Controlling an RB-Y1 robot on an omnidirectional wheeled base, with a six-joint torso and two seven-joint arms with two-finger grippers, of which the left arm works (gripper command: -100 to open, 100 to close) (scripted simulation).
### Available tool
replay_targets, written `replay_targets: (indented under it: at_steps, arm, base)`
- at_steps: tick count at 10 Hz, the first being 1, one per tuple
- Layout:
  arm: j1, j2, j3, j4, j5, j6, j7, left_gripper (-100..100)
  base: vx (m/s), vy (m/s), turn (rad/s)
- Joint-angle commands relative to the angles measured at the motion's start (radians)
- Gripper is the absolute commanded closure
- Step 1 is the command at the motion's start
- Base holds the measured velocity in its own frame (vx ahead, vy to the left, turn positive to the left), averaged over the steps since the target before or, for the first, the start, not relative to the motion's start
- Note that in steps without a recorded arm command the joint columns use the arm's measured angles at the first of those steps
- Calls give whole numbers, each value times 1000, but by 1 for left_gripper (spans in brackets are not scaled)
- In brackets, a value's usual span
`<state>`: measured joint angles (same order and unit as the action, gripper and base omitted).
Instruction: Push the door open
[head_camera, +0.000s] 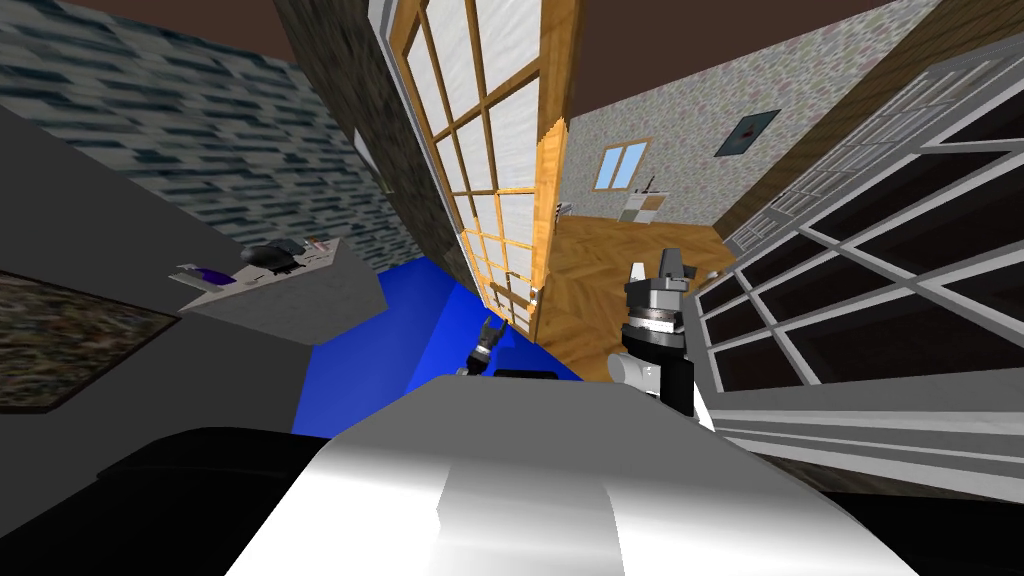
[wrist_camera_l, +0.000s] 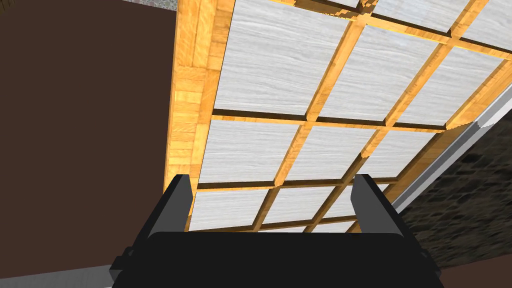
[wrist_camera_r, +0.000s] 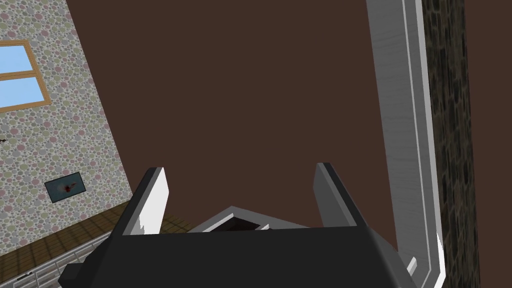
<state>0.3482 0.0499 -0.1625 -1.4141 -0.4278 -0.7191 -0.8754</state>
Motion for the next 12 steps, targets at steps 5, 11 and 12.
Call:
replay_targets:
  at_steps: [5,11,12]
  arm:
    - [-22,-20,-27,130,-71,-50,-113,-100]
    - [-37,-46,-54,241,-136,-91,-214,-100]
    - [-39,-50,-58,258,-146,-98,-230,-100]
  base:
    - [95,25,-40]
    - [96,25,-33]
    - [84,27,-31]
